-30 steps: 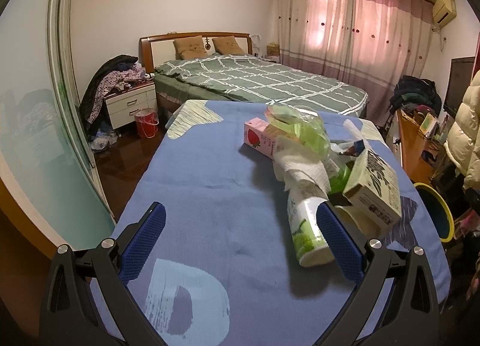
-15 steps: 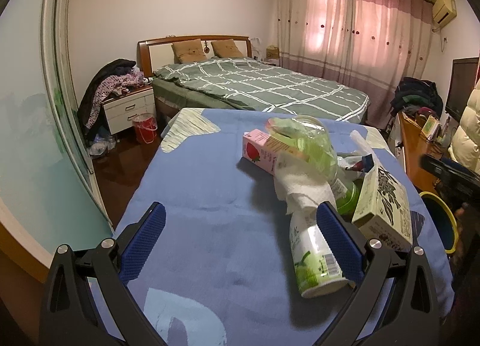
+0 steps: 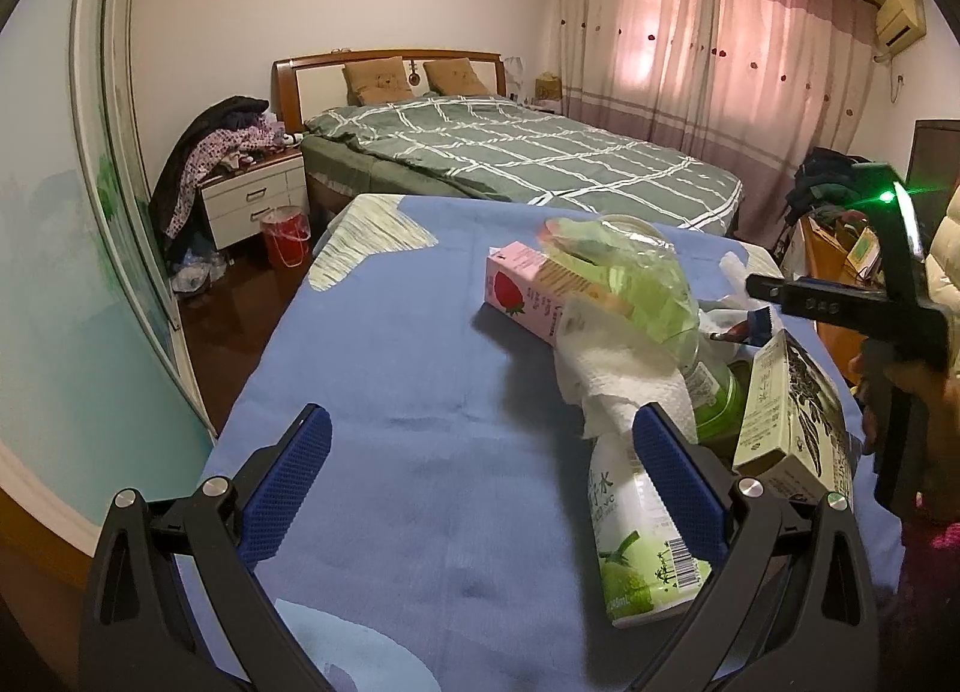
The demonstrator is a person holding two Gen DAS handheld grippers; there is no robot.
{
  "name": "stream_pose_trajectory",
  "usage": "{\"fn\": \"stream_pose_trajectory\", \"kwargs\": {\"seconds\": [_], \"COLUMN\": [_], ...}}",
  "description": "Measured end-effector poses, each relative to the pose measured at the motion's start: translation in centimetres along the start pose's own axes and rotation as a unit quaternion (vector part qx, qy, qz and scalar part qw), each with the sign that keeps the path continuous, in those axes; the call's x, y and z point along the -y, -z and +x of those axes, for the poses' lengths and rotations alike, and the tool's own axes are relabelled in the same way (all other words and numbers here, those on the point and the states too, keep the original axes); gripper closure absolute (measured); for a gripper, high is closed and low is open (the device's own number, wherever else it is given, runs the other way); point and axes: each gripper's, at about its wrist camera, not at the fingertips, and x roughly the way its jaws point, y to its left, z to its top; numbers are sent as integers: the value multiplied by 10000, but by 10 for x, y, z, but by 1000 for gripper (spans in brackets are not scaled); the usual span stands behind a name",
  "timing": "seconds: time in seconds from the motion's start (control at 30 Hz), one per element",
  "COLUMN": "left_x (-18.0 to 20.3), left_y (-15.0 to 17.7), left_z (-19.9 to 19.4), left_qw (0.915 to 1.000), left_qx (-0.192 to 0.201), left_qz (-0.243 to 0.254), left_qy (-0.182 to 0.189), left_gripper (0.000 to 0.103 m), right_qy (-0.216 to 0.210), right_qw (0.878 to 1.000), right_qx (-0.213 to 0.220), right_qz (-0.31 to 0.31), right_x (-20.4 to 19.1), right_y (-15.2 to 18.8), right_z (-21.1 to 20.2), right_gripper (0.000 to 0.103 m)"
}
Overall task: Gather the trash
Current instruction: 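Grasp the white foam fruit net with the right gripper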
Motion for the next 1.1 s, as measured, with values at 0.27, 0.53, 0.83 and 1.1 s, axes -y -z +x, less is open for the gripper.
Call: {"fn": "stream_pose_trajectory", "kwargs": {"seconds": [0.27, 0.53, 0.83, 1.1], "left_x": [7, 16, 26, 22], "left_y": [3, 4, 4, 6], "left_z": [2, 0, -2, -2], "left_qw": [9999, 9996, 9992, 9991], "left_qx": [-61, -93, -70, -111], "left_qz": [62, 157, 249, 189], "left_qy": [109, 207, 300, 352], "left_gripper": [4, 4, 4, 4], "right_qy": [132, -59, -122, 175], "right_qw": [9994, 9999, 9992, 9959], "right_qx": [-294, 29, -88, -615], "right_qz": [-89, 124, 382, 634], "right_x": [2, 16, 24, 34], "right_y": [0, 10, 15, 25], "right_z": [21, -11, -8, 21], "right_gripper": [74, 99, 31, 30]}}
